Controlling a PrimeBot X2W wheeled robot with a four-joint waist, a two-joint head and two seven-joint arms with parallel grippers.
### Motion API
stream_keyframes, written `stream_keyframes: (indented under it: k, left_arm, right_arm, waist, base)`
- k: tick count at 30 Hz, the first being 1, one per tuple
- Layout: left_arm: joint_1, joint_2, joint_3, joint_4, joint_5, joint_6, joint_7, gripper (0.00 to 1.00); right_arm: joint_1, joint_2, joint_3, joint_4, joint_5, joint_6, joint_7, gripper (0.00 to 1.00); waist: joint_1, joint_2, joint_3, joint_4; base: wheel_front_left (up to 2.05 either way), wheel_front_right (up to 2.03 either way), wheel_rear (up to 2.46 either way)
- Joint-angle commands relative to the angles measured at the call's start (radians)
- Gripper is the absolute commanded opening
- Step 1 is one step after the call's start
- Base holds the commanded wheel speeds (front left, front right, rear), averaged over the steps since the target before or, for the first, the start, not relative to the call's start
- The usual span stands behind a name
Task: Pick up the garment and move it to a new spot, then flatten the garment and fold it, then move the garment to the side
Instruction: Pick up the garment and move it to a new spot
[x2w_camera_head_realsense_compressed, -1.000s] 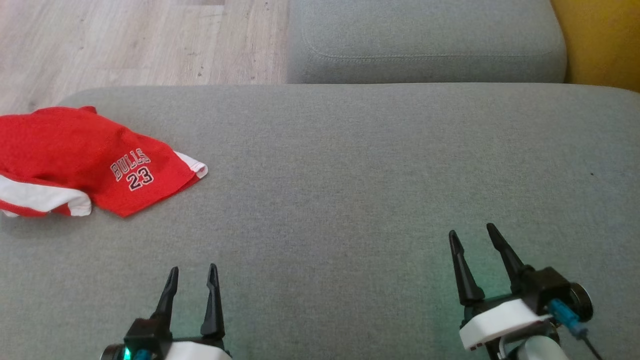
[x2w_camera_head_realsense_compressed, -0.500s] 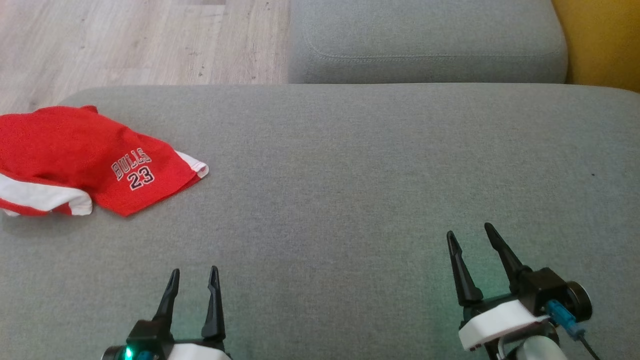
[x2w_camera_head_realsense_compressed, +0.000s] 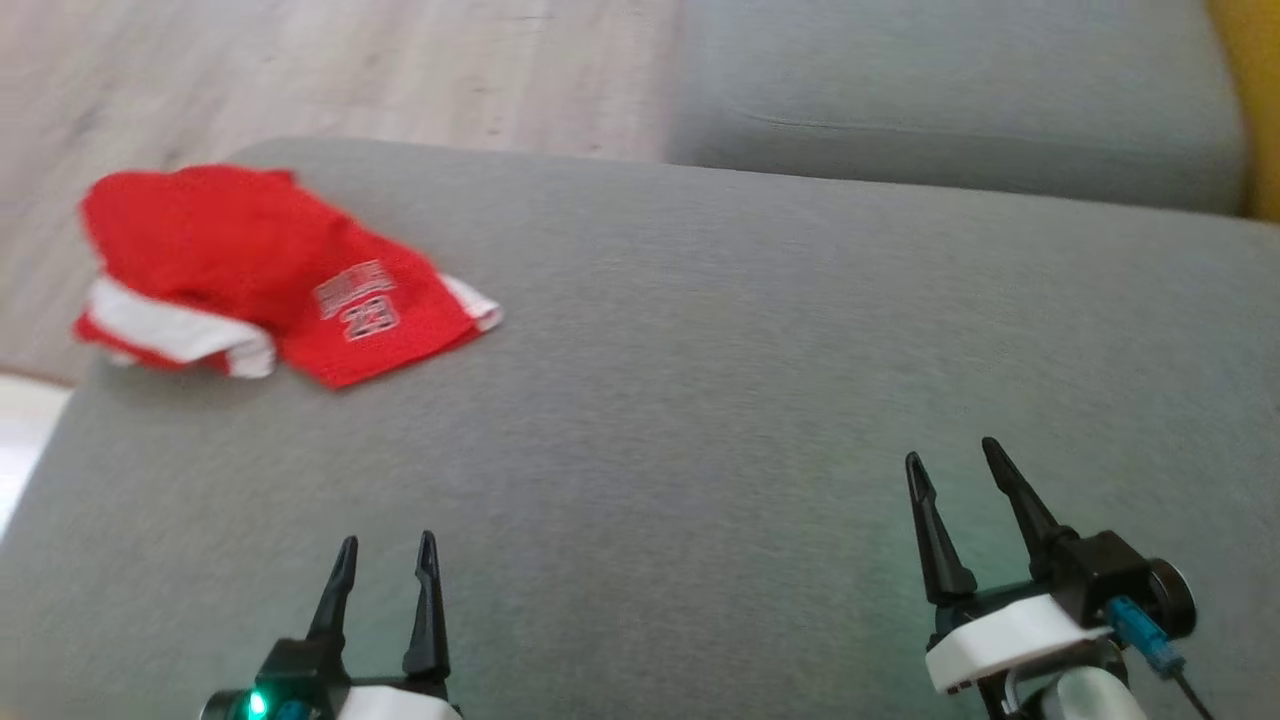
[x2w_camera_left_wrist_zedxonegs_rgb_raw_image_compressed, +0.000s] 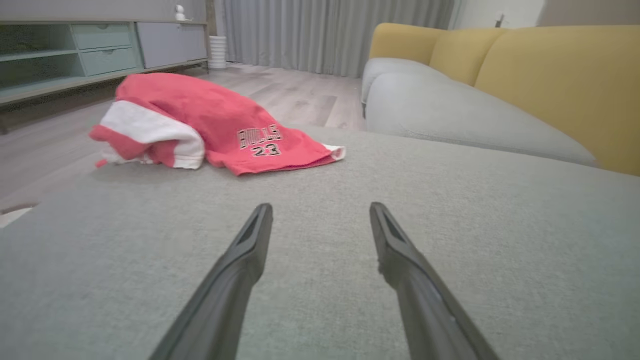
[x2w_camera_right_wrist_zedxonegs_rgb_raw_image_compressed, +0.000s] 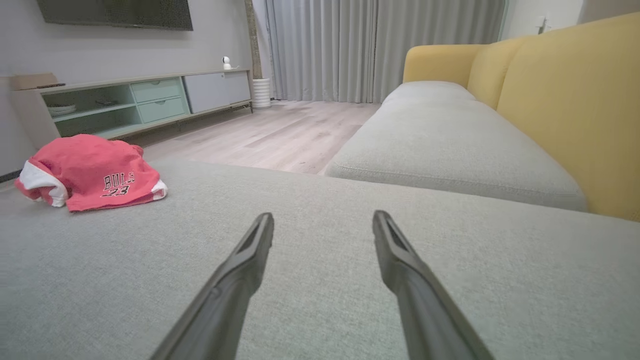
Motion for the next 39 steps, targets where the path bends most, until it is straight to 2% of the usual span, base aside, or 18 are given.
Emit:
stream_keyframes:
  k: [1,6,11,18,25,29,32,35,39]
  left_arm:
    - [-0.037,0.012,0.026,-0.038,0.007,0.007,-0.011,1.00]
    - [-0.031,0.017,0.030,-0.052,0.005,0.012,-0.011,1.00]
    - [-0.023,0.026,0.038,-0.063,-0.002,0.013,-0.011,1.00]
    - [0.015,0.027,0.072,-0.120,-0.018,0.037,-0.011,1.00]
    - [0.027,0.049,0.104,-0.182,-0.008,0.057,-0.011,1.00]
    - [-0.004,0.102,0.153,-0.289,-0.005,0.078,0.009,1.00]
    - [-0.078,0.170,0.211,-0.404,-0.011,0.079,0.035,1.00]
    - [-0.190,0.256,0.264,-0.451,-0.031,0.056,0.103,1.00]
    - [-0.367,0.350,0.296,-0.417,-0.078,0.008,0.204,1.00]
  right_arm:
    - [-0.030,-0.008,0.021,-0.037,0.000,0.008,-0.012,1.00]
    - [-0.028,-0.008,0.026,-0.040,0.000,0.008,-0.012,1.00]
    - [-0.027,-0.008,0.036,-0.038,0.004,0.008,-0.012,1.00]
    - [-0.062,-0.008,0.090,-0.020,-0.006,0.008,-0.012,1.00]
    - [-0.074,-0.008,0.093,-0.022,-0.016,0.008,-0.012,1.00]
    - [-0.068,-0.008,0.071,-0.042,-0.042,0.008,-0.012,1.00]
    - [-0.062,-0.008,0.043,-0.060,-0.070,0.008,-0.012,1.00]
    - [-0.062,-0.008,0.020,-0.087,-0.102,0.008,-0.008,1.00]
    - [-0.088,-0.008,0.015,-0.125,-0.151,0.008,0.020,1.00]
  waist:
    - [0.0000,-0.0001,-0.001,0.092]
    - [0.0000,-0.0001,-0.003,0.220]
    - [0.0000,-0.0001,-0.008,0.319]
    - [0.0000,-0.0001,0.011,0.341]
    - [0.0000,-0.0001,0.016,0.342]
    - [0.0000,-0.0001,0.035,0.343]
    - [0.0000,-0.0001,0.056,0.342]
    - [0.0000,-0.0001,0.094,0.331]
    - [0.0000,-0.0001,0.170,0.282]
  base:
    - [0.00,0.00,0.00]
    - [0.00,0.00,0.00]
    - [0.00,0.00,0.00]
    - [0.00,0.00,0.00]
    - [0.00,0.00,0.00]
    - [0.00,0.00,0.00]
    - [0.00,0.00,0.00]
    - [0.00,0.00,0.00]
    - [0.00,0.00,0.00]
